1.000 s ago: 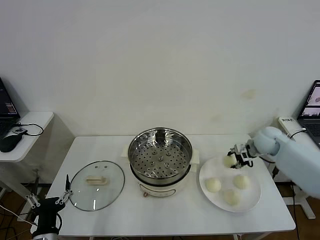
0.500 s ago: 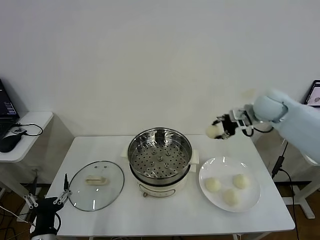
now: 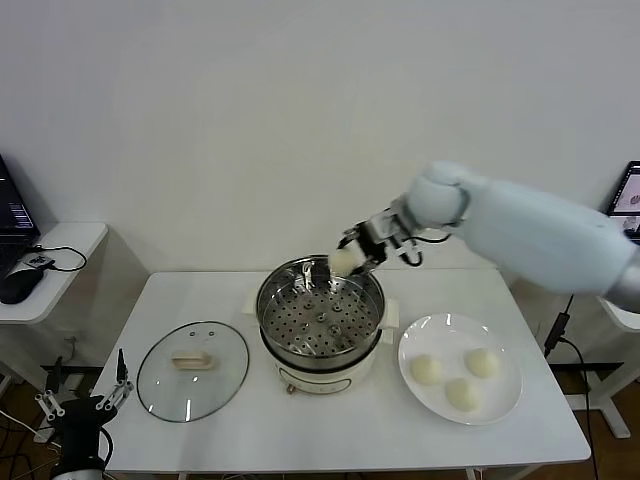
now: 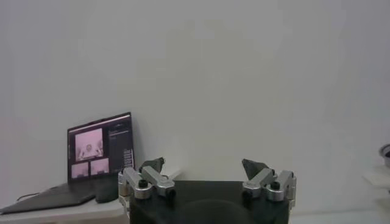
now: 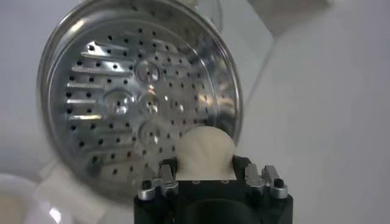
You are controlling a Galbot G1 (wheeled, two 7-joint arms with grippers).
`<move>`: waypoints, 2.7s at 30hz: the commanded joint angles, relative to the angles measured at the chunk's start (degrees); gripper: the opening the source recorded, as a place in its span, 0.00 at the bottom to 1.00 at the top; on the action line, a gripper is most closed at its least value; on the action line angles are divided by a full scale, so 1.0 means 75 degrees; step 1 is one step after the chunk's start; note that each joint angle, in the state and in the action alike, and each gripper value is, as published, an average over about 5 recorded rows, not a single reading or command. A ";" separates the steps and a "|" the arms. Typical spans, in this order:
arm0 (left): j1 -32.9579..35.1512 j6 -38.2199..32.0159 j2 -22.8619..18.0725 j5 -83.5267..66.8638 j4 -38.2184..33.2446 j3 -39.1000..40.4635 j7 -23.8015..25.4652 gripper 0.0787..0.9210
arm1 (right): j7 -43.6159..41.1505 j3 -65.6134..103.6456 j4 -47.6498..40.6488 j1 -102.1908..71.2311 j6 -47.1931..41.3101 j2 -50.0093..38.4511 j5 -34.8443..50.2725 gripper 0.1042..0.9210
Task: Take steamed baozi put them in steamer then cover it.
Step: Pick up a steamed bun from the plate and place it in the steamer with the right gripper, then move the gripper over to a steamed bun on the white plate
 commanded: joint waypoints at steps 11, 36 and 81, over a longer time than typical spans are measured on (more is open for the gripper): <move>-0.0017 -0.0067 0.0012 -0.0008 0.0138 -0.0035 -0.0008 0.88 | 0.0312 -0.0713 -0.1455 -0.0278 0.2343 0.1351 -0.2011 0.58; -0.0032 -0.0147 -0.0004 -0.0001 0.0166 -0.0096 -0.0026 0.88 | 0.0770 -0.0140 -0.1897 -0.0646 0.2821 0.1326 -0.2905 0.86; -0.0278 0.0026 0.0226 -0.0018 0.0163 0.0103 0.0050 0.88 | -0.0407 0.1322 0.3048 -0.3005 -0.3389 -0.4976 -0.0265 0.88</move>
